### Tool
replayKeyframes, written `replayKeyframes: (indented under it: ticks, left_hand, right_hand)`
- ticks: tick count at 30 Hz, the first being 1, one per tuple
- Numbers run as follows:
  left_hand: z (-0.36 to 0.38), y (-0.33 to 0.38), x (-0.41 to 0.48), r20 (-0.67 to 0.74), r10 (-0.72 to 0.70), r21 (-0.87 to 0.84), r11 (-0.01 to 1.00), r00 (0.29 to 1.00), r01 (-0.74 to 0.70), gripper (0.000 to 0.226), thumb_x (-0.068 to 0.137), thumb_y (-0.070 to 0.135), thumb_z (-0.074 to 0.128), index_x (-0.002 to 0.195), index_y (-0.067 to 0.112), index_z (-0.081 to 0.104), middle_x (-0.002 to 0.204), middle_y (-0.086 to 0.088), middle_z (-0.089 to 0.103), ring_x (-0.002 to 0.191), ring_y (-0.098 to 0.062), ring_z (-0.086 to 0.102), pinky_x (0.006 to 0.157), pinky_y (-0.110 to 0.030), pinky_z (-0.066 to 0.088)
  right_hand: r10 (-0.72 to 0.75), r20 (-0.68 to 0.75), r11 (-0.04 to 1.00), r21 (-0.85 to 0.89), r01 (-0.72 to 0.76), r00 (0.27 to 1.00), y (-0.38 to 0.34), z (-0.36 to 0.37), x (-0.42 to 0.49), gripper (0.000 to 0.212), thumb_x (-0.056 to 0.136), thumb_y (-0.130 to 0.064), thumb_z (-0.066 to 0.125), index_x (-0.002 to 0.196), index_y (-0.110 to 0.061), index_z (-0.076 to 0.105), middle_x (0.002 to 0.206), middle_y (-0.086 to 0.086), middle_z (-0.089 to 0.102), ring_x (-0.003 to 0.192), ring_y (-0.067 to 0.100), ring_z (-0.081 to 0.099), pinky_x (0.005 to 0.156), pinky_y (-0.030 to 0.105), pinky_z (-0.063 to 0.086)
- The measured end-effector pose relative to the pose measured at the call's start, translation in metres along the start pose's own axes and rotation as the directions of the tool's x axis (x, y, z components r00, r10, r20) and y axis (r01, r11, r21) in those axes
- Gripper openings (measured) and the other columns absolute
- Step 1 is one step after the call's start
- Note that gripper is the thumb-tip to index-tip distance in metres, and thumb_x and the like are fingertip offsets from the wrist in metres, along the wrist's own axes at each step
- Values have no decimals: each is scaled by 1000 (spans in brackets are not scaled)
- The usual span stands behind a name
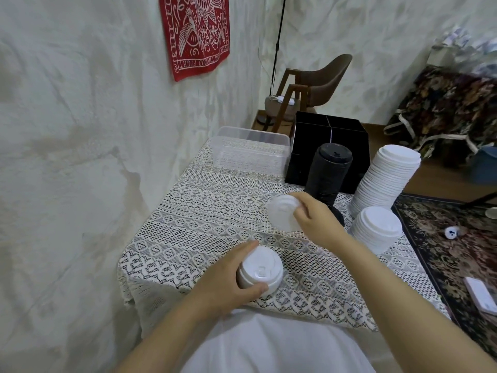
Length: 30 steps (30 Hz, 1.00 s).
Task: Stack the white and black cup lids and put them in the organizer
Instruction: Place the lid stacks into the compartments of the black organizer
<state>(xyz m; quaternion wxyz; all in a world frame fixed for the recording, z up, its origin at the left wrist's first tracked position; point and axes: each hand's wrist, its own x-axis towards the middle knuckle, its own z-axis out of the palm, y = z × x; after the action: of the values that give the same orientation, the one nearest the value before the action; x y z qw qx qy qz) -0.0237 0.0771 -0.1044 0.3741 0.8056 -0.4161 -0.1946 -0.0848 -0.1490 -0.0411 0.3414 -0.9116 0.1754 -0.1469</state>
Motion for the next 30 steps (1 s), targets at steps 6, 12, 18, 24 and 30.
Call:
replayKeyframes:
  ticks: [6,12,18,24,30]
  left_hand:
    - [0,1,-1,2,-7,-14,1000,1000,7,85,72,51,69,146,41,29,149,23,29,132,1,31,112,-29,31]
    - [0,3,0,1,-10,-15,1000,1000,10,85,72,50,69,146,40,30,147,25,30,129,3,32,107,-21,30]
    - [0,0,0,5,-8,-17,1000,1000,8,84,73,50,71,146,40,31,150,24,30,134,2,32,111,-25,30]
    - [1,0,0,5,-1,4,1000,1000,1,87,69,58,64,146,40,29,150,25,28,133,2,31,111,-26,30]
    - [1,2,0,25,-2,-14,1000,1000,3,90,67,61,65,146,40,27,151,25,25,137,0,28,114,-30,28]
  right_hand:
    - [87,335,988,-146,-39,938,2,-24,-10,36,101,-9,36,102,-20,70,109,-5,60,105,14,54,83,24,40]
    - [158,526,972,-234,-36,836,11,-5,-17,37,97,-14,43,85,-34,72,100,-15,67,101,9,61,97,35,48]
    - [71,248,995,-90,-50,966,16,0,-39,30,98,-19,49,120,-33,62,126,-17,53,109,1,52,99,26,42]
    - [115,80,960,-265,-90,990,28,19,-88,71,89,-50,61,149,-27,32,149,-5,34,137,15,30,109,30,27]
    - [94,-40,961,-256,-101,995,30,27,-96,78,83,-47,71,147,-23,35,145,-6,42,132,15,33,102,22,25]
